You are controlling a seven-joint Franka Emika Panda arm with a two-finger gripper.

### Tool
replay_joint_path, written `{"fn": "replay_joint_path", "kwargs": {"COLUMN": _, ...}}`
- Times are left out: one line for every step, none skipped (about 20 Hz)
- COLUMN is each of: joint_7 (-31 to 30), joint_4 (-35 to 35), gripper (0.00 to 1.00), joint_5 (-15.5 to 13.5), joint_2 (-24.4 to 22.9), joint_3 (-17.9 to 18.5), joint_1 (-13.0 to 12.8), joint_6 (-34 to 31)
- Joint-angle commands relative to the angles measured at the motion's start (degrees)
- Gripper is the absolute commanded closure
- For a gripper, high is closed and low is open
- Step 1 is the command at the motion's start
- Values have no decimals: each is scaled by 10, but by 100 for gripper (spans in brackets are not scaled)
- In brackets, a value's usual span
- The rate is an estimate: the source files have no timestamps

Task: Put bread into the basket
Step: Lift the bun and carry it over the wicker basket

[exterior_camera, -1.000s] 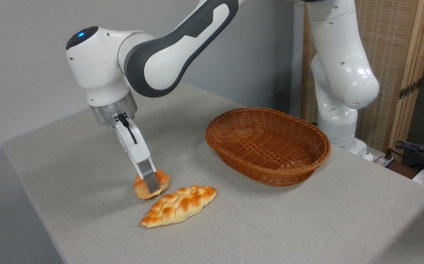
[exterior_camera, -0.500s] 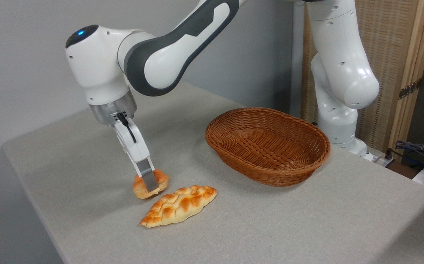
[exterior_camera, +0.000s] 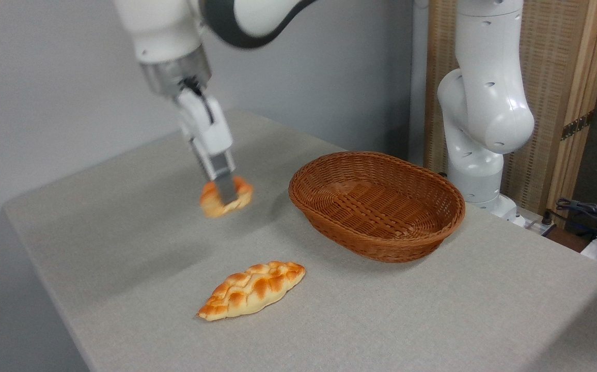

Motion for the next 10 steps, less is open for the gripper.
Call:
{"fn": "replay_joint_path", "kwargs": {"joint_7": 13, "joint_4": -46, "gripper": 55, "joint_5": -13, "joint_2": -55, "joint_3": 3, "joint_1": 1, "joint_6": -41}}
{"fn": "replay_joint_path", "kwargs": {"joint_7": 15, "joint_4": -66, "gripper": 51, "joint_5": -13, "joint_2": -72, "joint_3": 4, "joint_1": 1, "joint_6": -48}}
{"fn": "replay_joint_path", "kwargs": {"joint_7": 15, "joint_4": -77, "gripper": 48, "joint_5": -12, "joint_2": -82, "joint_3": 4, "joint_1": 1, "joint_6": -51}}
{"fn": "replay_joint_path", "kwargs": {"joint_7": 16, "joint_4": -99, "gripper": 47, "joint_5": -12, "joint_2": -102, "joint_3": 4, "joint_1": 1, "joint_6": -63}}
{"fn": "replay_joint_path", "kwargs": {"joint_7": 17, "joint_4": -108, "gripper": 47, "joint_5": -12, "joint_2": -110, "joint_3": 4, "joint_1": 1, "joint_6": -72}}
{"fn": "replay_joint_path", "kwargs": {"joint_7": 17, "joint_4": -122, "gripper": 47, "joint_5": -12, "joint_2": -124, "joint_3": 4, "joint_1": 1, "joint_6": -88}}
{"fn": "replay_joint_path", "kwargs": {"joint_7": 16, "joint_4": -134, "gripper": 47, "joint_5": -12, "joint_2": -131, "joint_3": 5, "joint_1": 1, "joint_6": -101}}
{"fn": "replay_joint_path", "kwargs": {"joint_7": 16, "joint_4": -141, "gripper": 47, "joint_5": -12, "joint_2": -131, "joint_3": 5, "joint_1": 1, "joint_6": -107}}
{"fn": "replay_joint_path", "kwargs": {"joint_7": 16, "joint_4": -154, "gripper": 37, "joint_5": -11, "joint_2": -132, "joint_3": 5, "joint_1": -1, "joint_6": -114}}
{"fn": "replay_joint_path", "kwargs": {"joint_7": 16, "joint_4": -161, "gripper": 31, "joint_5": -11, "joint_2": -132, "joint_3": 4, "joint_1": -1, "joint_6": -115}}
